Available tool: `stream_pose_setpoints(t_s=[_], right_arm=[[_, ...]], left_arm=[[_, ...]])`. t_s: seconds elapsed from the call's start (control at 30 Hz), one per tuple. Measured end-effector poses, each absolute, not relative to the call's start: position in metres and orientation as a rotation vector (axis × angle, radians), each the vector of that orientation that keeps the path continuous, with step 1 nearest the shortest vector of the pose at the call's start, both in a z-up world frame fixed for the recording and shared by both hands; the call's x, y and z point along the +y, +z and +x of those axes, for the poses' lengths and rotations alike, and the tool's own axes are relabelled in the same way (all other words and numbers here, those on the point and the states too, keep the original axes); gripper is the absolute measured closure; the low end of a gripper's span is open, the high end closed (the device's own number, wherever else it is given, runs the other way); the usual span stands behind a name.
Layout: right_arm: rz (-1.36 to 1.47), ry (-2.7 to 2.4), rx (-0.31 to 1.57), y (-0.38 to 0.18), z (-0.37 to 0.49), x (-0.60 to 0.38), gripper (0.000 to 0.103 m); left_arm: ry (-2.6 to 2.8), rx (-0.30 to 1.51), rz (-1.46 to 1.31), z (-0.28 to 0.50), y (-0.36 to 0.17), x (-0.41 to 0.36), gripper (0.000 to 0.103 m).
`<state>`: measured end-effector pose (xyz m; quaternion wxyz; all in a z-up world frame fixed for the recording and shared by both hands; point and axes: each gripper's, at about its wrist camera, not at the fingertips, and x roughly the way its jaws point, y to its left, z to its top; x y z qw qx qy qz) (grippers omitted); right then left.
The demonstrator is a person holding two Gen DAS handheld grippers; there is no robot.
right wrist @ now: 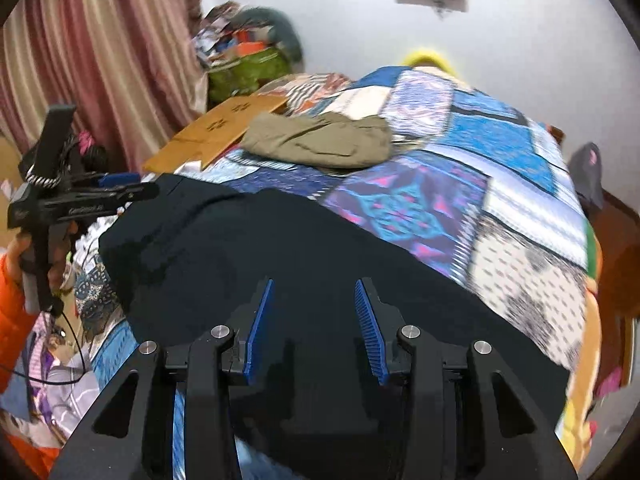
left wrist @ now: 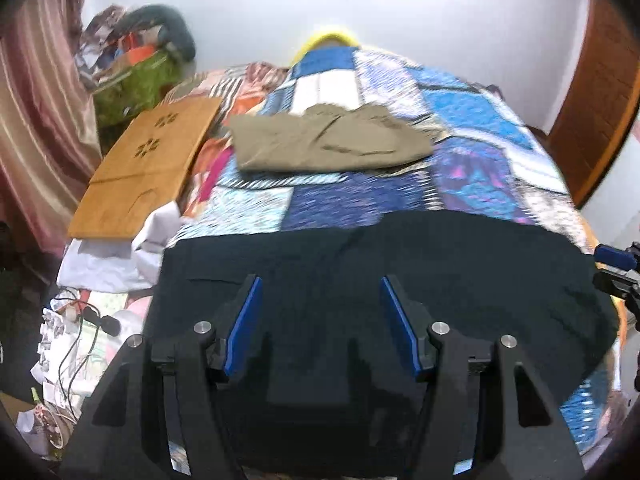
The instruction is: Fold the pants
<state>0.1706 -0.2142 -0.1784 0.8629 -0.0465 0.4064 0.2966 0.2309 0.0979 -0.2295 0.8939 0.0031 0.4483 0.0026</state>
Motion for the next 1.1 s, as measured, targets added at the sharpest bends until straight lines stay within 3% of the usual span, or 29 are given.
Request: stream_pose_setpoints(t_s=[0.37,0.6,0.87,0.93,1.1], right_arm=[[-0.179,0.718,0.921,-0.194,0.242,-0.124,0.065],[-0.213,0.771,0.984,-0.218,0.285,-0.075,0.065],[-0.282,0.806,1.102,-0.256,0.311,-0.044,0.065],[-0.274,0.812,1.105,-0.258,0.310,-0.045,0.089],[-0.287,0.810,1.058,-0.251,0.307,-0.048,0.099]], left_arm=[[0.131,1.002,-0.137,0.291,-0.274,0.210,0.044],[0.048,1.054,-0.187,0.312,-0.299,0.220,0.044],[0.018,1.023,-0.126,0.307,-0.303,0.211,0.064],[0.024,1.011,-0.118,0.305,-0.302,0.210,0.068],[0.063,0.980,-0.086,0.301,-0.300,0.208,0.070]])
